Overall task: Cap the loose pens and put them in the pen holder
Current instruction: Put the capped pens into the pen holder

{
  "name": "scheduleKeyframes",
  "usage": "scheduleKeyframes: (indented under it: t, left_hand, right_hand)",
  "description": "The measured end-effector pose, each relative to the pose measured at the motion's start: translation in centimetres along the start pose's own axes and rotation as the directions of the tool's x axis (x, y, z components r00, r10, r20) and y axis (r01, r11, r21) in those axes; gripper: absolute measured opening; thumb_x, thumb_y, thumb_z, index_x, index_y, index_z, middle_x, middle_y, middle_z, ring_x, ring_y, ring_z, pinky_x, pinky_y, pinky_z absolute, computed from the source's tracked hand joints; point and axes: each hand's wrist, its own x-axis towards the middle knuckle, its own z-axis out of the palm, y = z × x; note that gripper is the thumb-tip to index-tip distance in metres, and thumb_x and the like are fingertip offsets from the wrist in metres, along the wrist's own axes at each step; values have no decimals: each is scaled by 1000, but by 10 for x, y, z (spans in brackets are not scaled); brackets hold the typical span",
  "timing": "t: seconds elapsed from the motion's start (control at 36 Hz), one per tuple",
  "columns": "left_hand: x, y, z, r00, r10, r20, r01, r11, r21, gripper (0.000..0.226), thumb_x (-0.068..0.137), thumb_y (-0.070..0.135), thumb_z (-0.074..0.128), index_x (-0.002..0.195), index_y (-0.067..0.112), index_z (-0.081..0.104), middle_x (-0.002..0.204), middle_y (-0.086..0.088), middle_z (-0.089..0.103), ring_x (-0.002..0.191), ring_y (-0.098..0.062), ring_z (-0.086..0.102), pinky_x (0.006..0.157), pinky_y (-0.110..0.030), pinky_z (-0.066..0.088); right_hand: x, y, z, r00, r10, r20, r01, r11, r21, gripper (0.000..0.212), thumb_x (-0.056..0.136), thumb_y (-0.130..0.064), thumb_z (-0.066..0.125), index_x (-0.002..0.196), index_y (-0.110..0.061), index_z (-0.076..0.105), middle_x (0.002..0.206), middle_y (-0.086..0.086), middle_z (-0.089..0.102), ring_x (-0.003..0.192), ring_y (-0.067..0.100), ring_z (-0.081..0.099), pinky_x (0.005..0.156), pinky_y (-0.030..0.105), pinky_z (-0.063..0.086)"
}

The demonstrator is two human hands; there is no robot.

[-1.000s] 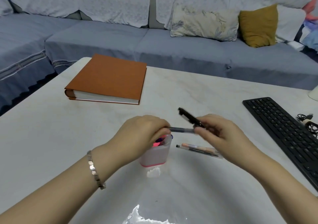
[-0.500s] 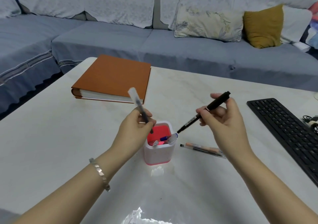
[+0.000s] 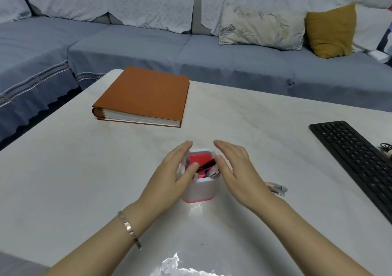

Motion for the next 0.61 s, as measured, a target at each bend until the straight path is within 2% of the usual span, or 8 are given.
scheduleKeyframes:
  t: [0.06,0.11,0.22,0.33,0.42,0.47,0.56,0.61]
  left_hand:
    - [-5,0,0,994,-47,95,52,998,-41,66,85,41,51,137,44,11,118,48,16,103,38,17,82,9,21]
    - [-8,-2,0,983,-98,155,110,992,-69,82,81,40,59,136,47,-1,114,49,13,111,23,24,90,-6,25]
    - [-10,-12,3,979,-143,146,151,987,-52,106,68,33,76,138,43,-3,135,26,18,125,0,26,100,-21,26]
    - [-6,-18,8,983,-169,74,175,980,-93,98,68,30,76,140,34,10,142,16,26,125,-4,33,105,-27,31]
    - [-3,-13,11,980,-192,48,197,970,-145,89,70,22,75,139,29,19,131,17,30,114,-4,38,96,-24,36]
    - [-2,-12,13,978,-202,56,209,962,-178,85,72,19,73,139,28,21,129,18,30,111,-5,39,91,-22,35]
    - [2,-13,13,973,-211,89,227,945,-237,83,75,16,71,139,28,20,141,12,32,114,-4,38,92,-22,35]
    - [5,-14,13,970,-219,104,239,934,-266,82,75,12,70,139,27,21,146,7,30,115,-4,37,92,-23,34]
  right_hand:
    - [-8,8,-9,999,50,5,-50,998,36,38,95,-24,35,132,-20,38,122,-18,35,121,0,27,100,5,18]
    - [-16,27,-20,992,118,-36,-117,993,26,34,94,-21,38,127,-19,45,119,-15,43,122,10,36,101,20,27]
    - [-31,81,-35,956,289,-54,-294,933,-210,32,88,-11,50,120,-11,52,128,7,55,124,25,40,100,25,28]
    - [-44,118,-38,919,394,26,-351,846,-401,38,84,-19,59,121,-13,52,126,8,56,119,29,44,99,35,36]
    - [-48,125,-34,921,383,71,-299,813,-500,34,85,-24,57,118,-17,53,119,4,56,112,27,47,90,35,38]
    - [-51,125,-28,928,364,76,-259,781,-568,25,87,-21,52,111,-15,55,110,6,56,101,28,50,81,36,41]
    - [-53,126,-18,948,312,72,-190,730,-657,15,75,-9,65,89,-6,60,83,13,59,74,33,56,58,35,43]
    - [-54,120,-17,939,329,101,-171,701,-693,17,80,-6,55,97,-6,54,90,13,58,80,32,55,62,36,43]
